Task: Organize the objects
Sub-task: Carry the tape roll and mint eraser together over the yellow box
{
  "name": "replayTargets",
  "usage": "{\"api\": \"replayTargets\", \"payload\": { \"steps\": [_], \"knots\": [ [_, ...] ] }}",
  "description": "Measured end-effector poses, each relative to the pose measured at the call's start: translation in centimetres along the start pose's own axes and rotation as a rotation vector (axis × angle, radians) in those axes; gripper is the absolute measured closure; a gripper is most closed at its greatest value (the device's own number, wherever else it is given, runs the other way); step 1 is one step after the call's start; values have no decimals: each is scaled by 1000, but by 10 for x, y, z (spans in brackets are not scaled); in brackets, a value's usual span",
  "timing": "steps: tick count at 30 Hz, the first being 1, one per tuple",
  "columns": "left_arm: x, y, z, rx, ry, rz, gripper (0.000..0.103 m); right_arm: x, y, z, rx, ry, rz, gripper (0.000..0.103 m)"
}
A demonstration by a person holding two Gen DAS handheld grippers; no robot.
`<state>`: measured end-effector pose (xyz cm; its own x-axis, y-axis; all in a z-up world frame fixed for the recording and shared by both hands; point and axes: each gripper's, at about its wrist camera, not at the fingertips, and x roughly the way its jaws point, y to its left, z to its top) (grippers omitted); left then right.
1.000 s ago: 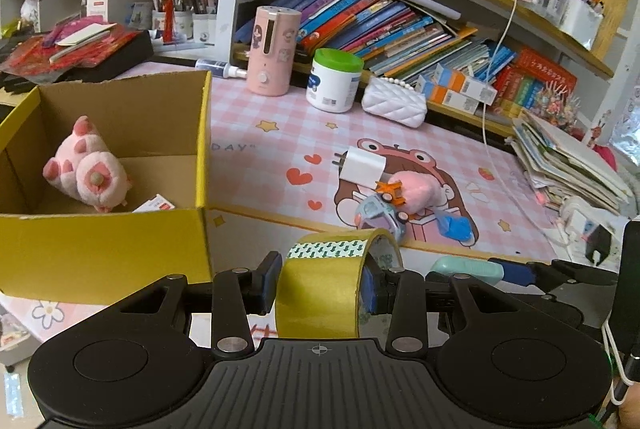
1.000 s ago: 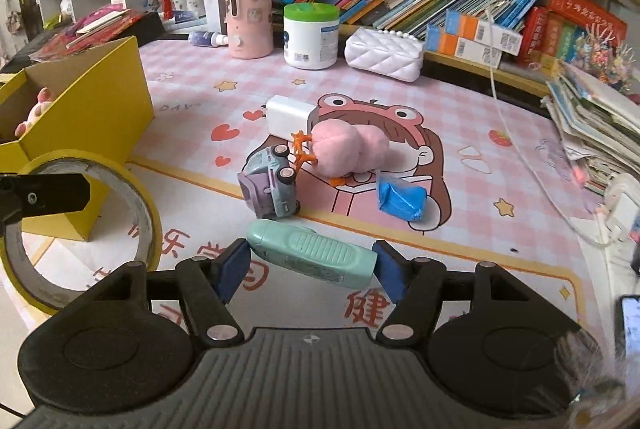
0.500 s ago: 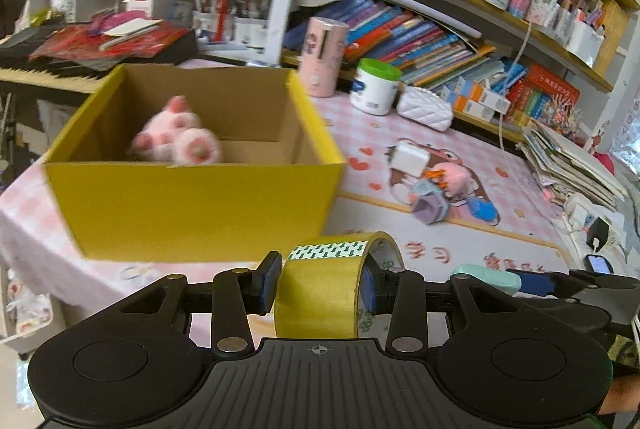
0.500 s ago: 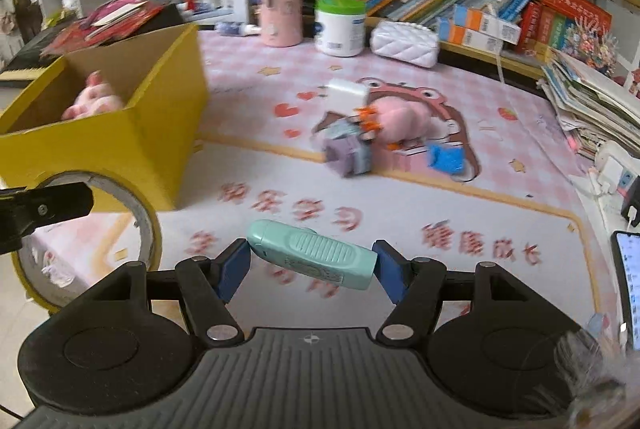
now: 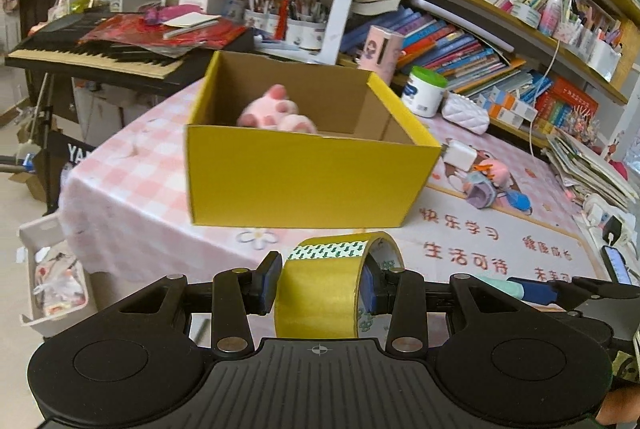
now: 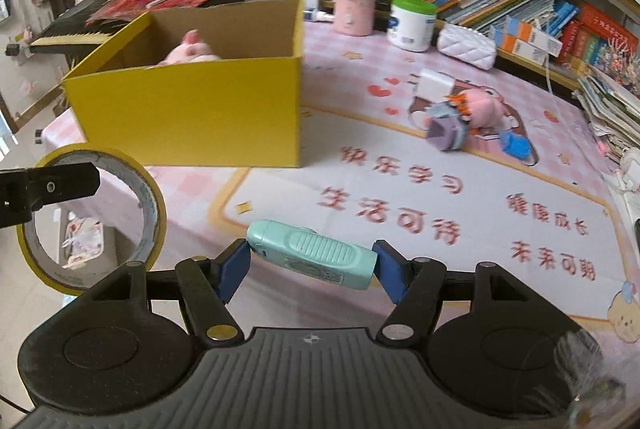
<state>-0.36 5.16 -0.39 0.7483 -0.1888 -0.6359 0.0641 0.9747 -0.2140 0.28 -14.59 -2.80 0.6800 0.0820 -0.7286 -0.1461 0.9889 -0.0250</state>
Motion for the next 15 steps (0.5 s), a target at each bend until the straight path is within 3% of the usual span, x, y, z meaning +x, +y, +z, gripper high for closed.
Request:
{"api": "replayTargets", "payload": {
  "steps": [15],
  "knots": [
    [-31, 44, -8, -34, -43, 23, 65, -15, 55, -3, -44, -27, 33, 38]
  ]
}}
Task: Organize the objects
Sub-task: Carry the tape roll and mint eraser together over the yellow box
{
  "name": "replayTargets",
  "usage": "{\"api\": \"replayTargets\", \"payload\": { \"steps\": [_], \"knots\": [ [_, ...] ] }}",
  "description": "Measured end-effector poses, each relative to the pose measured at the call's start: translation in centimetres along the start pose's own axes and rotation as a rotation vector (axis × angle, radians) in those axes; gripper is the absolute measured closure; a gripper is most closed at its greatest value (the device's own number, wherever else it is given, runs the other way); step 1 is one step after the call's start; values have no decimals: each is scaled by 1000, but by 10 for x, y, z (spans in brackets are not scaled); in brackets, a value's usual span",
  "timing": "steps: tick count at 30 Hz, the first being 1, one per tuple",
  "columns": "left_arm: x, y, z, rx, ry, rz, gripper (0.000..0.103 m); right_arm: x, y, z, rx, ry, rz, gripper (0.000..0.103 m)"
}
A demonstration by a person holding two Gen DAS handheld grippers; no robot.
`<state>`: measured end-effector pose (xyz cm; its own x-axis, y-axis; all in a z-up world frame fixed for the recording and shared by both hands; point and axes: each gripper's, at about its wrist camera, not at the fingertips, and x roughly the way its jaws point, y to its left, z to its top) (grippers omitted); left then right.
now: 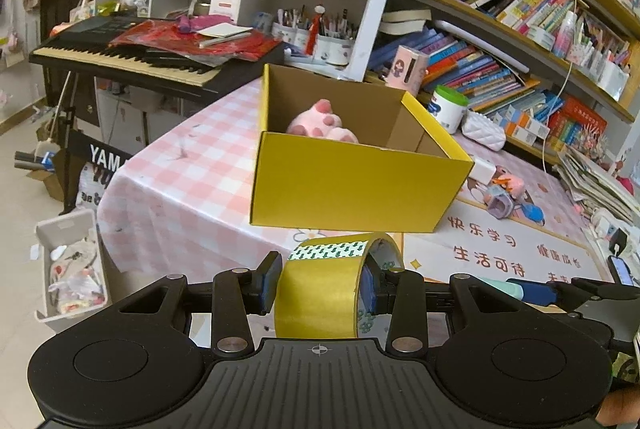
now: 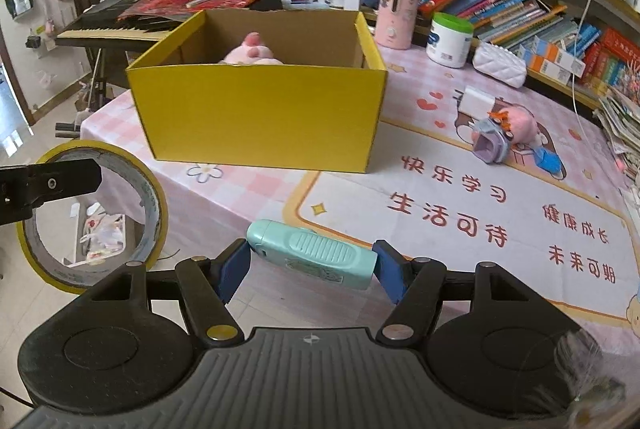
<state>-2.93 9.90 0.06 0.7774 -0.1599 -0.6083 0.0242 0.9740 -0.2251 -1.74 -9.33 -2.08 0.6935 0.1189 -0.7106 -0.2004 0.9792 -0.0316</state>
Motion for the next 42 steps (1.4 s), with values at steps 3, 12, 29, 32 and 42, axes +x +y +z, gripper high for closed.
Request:
{"api": "replayTargets", "payload": {
  "steps": [3, 12, 29, 32, 42],
  "knots": [
    [-3, 4, -1, -7, -6, 1, 65, -1, 5, 0, -8, 0, 2, 38],
    [-6, 11, 1, -22, -15, 2, 65, -2, 15, 2, -35, -2, 9, 38],
    [2, 0, 26, -9, -69, 7, 65, 5, 11, 20, -56, -24, 18, 38],
    [5, -2, 37, -9, -86, 13, 65, 9, 8, 29, -57, -41, 28, 38],
    [28, -8, 87, -12, -162, 24, 65, 9, -8, 87, -45, -220, 55, 38]
  ]
}}
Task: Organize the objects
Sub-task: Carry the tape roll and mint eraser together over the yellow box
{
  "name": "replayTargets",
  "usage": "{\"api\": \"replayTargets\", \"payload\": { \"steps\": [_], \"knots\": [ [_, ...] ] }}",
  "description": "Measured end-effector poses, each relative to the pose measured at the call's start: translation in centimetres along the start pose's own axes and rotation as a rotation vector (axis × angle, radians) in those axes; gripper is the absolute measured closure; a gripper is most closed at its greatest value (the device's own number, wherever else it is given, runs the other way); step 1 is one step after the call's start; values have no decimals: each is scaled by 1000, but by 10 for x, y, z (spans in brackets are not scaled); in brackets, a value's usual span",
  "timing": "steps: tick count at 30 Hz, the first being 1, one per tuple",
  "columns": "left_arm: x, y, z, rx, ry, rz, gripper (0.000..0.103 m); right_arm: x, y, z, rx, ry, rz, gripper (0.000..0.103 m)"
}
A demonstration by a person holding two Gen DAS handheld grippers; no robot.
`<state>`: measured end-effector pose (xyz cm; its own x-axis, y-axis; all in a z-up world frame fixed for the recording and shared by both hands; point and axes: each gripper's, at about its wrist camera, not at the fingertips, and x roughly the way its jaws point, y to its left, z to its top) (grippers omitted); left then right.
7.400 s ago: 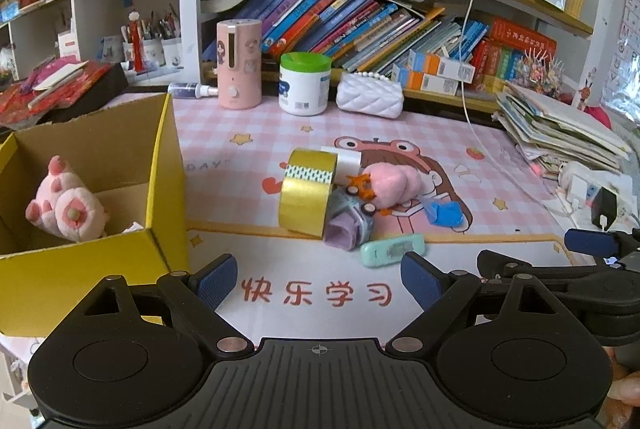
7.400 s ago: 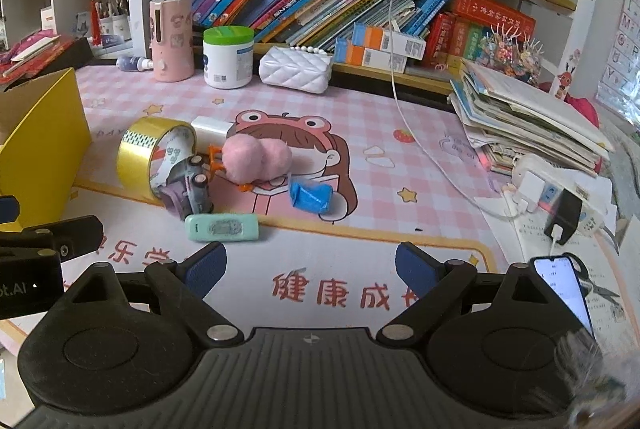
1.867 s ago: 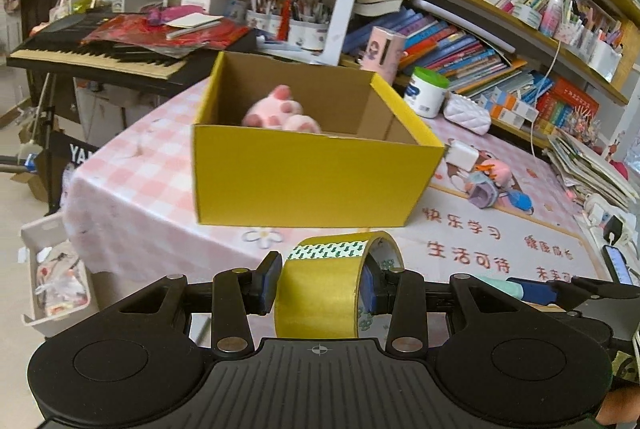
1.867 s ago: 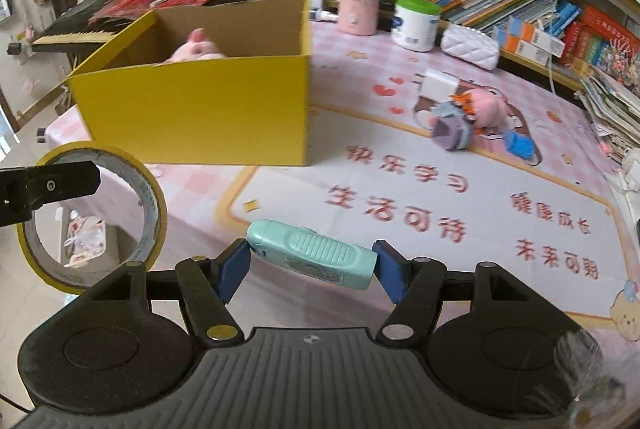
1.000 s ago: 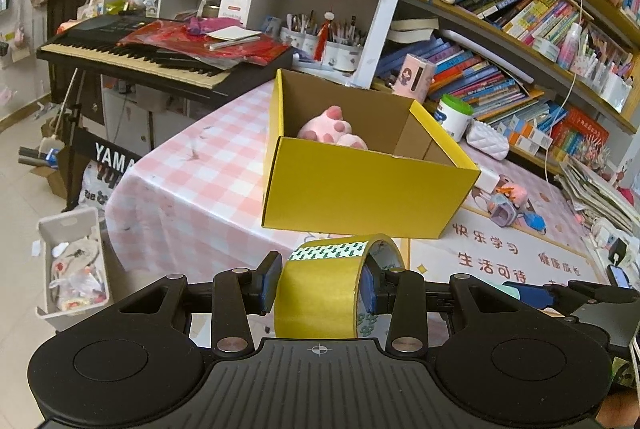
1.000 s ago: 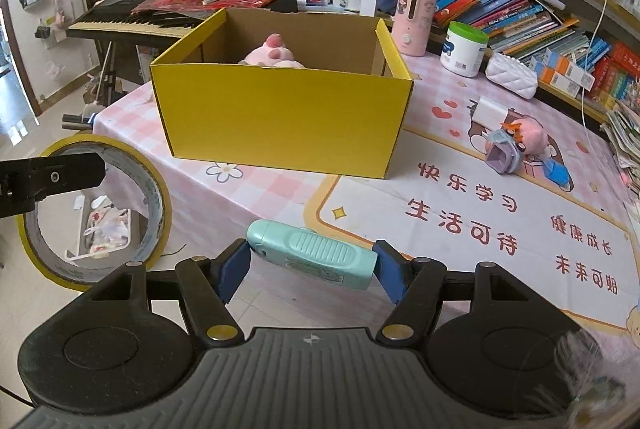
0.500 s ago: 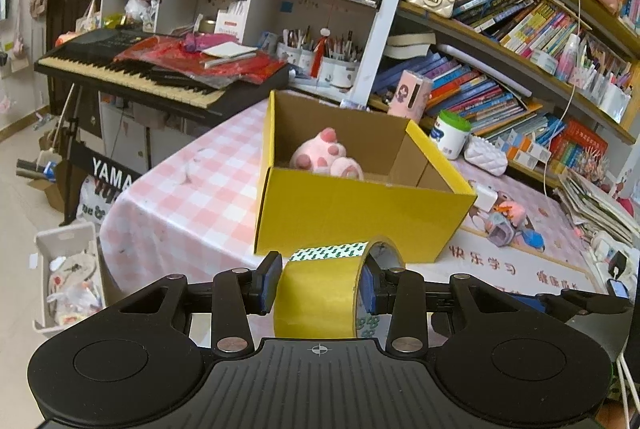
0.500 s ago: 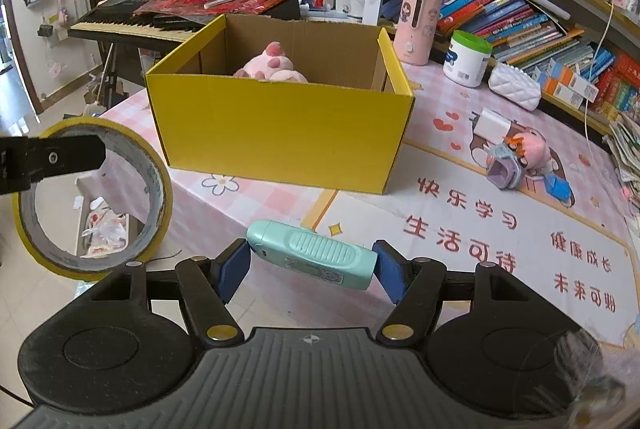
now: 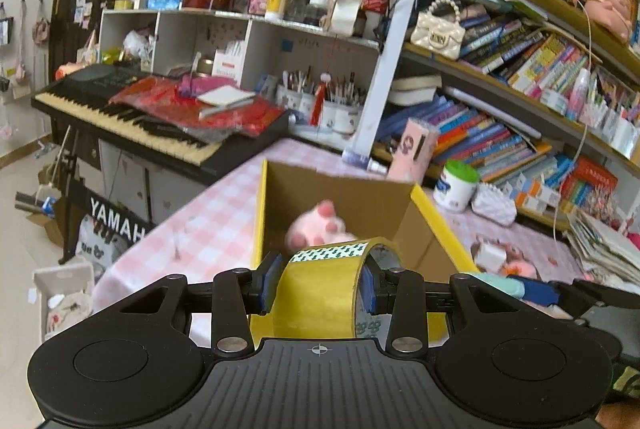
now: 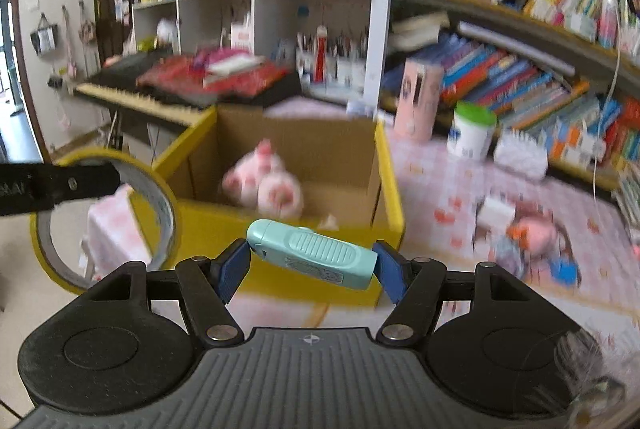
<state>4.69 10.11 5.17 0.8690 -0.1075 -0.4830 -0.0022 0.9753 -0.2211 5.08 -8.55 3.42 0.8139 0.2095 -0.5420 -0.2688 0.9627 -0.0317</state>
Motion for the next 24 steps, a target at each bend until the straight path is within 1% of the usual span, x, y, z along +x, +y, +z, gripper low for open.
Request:
{"api": "replayTargets", "payload": {
  "steps": [4, 8, 10, 15, 24],
  "knots": [
    [19, -3, 15, 0, -21, 22, 65, 16, -9, 28, -24, -48, 9, 38],
    [43, -6, 21, 1, -12, 55, 65, 38, -18, 46, -54, -63, 14, 38],
    [55, -9, 22, 19, -14, 80, 69, 50, -22, 51, -66, -54, 22, 38],
    [79, -16, 26, 33, 8, 98, 69, 77, -28, 59, -114, -32, 47, 38],
    [120, -22, 15, 56, 103, 145, 69, 116, -27, 59, -220, 23, 117, 38]
  ]
}}
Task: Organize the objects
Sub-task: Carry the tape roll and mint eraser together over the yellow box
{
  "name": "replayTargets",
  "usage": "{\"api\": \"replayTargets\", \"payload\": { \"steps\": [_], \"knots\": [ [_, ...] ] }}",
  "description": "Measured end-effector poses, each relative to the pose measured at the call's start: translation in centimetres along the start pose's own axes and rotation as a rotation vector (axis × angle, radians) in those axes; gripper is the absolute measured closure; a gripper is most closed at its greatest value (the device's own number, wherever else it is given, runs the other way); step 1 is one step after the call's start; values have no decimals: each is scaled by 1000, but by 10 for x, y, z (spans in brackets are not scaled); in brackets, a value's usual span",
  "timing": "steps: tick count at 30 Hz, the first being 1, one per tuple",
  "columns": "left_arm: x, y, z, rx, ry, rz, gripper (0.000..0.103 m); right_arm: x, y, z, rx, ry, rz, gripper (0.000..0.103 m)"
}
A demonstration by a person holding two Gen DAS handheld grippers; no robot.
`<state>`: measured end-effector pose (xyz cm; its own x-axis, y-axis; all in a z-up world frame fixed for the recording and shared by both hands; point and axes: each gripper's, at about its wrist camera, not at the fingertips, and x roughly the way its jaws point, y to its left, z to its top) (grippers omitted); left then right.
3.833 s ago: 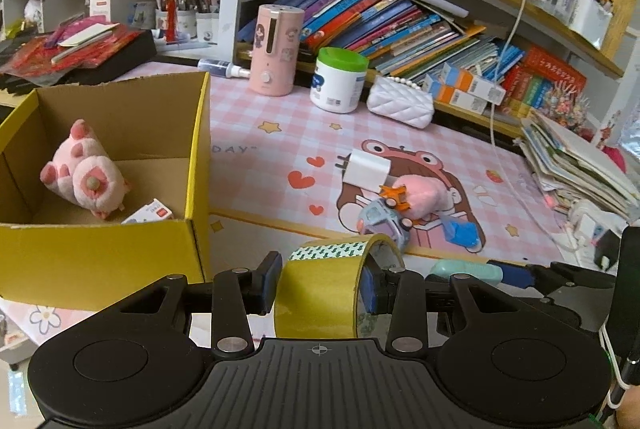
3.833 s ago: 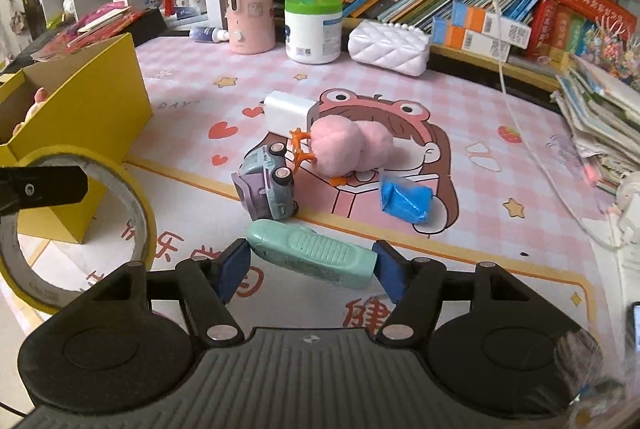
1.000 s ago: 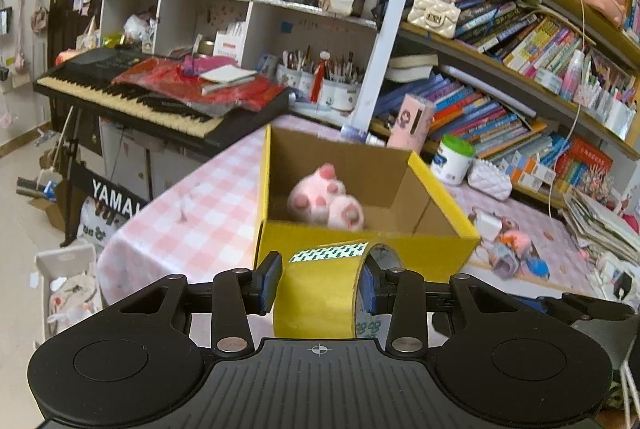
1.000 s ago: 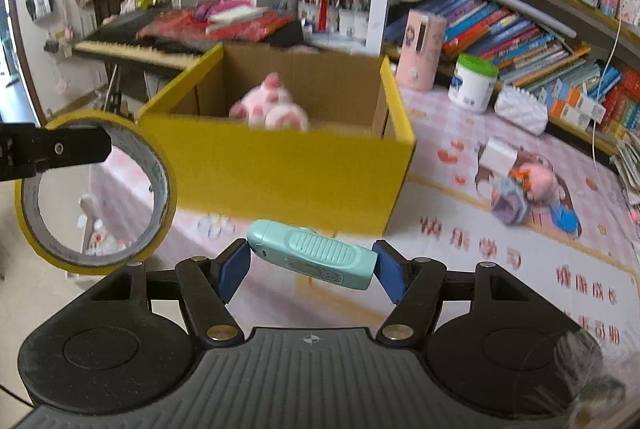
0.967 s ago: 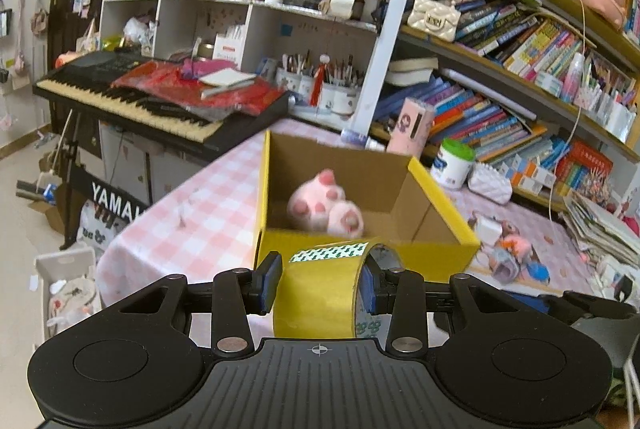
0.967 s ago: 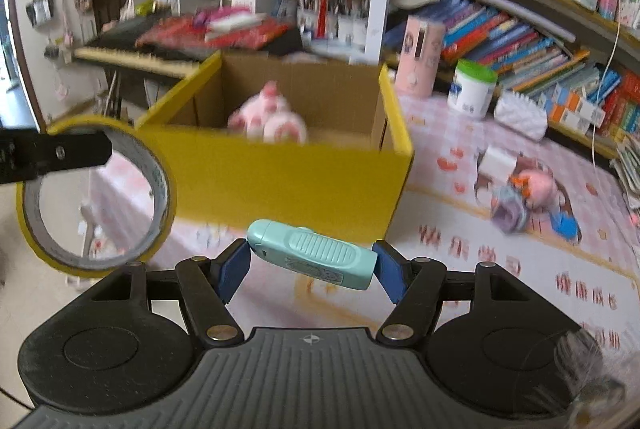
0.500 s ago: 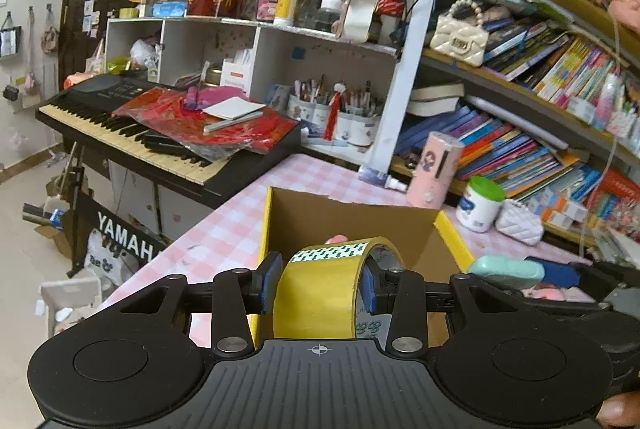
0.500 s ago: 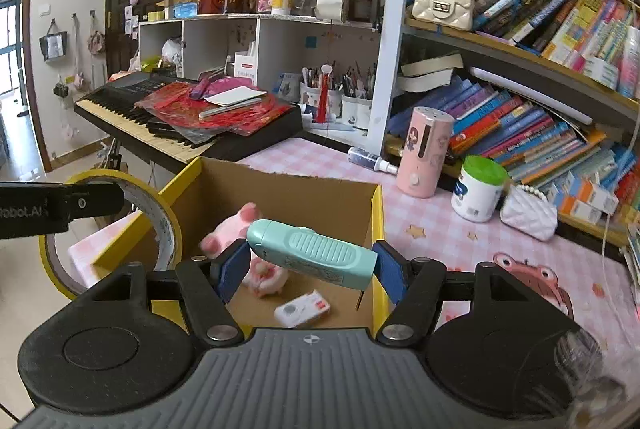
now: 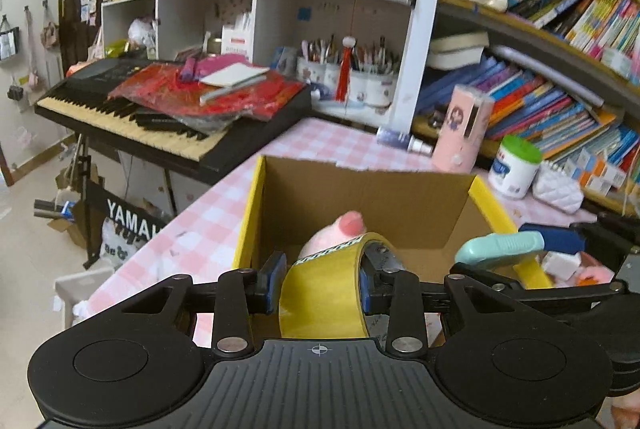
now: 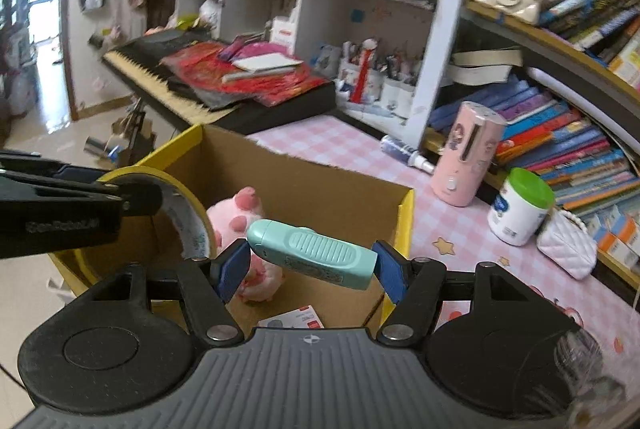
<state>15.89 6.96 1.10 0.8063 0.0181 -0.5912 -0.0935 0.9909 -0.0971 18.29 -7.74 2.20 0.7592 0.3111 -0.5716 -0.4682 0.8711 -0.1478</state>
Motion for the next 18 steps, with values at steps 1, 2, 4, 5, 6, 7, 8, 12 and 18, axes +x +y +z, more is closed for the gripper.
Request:
{"api": "replayTargets", "payload": {
  "steps": [1, 2, 4, 5, 6, 7, 8, 12, 18],
  "knots": [
    [4, 0, -1, 5, 10, 8, 69, 3, 1, -1, -12, 7, 8, 38],
    [7, 0, -3, 9, 18, 14, 69, 7, 2, -1, -26, 14, 16, 38],
    [12, 0, -5, 17, 33, 27, 69, 15, 3, -2, -59, 30, 36, 38],
    [14, 0, -6, 23, 43, 34, 69, 18, 4, -2, -72, 36, 44, 38],
    [16, -1, -7, 29, 51, 37, 69, 22, 5, -2, -92, 44, 53, 38],
    [19, -2, -9, 35, 58, 41, 69, 25, 6, -3, -109, 48, 58, 38],
    [21, -2, -10, 42, 65, 45, 69, 28, 7, -3, -129, 52, 66, 38],
    [25, -8, -15, 91, 70, 56, 69, 39, 9, -2, -172, 82, 105, 38],
    [29, -14, -17, 136, 71, 58, 69, 57, 7, -3, -166, 174, 189, 38]
  ]
}}
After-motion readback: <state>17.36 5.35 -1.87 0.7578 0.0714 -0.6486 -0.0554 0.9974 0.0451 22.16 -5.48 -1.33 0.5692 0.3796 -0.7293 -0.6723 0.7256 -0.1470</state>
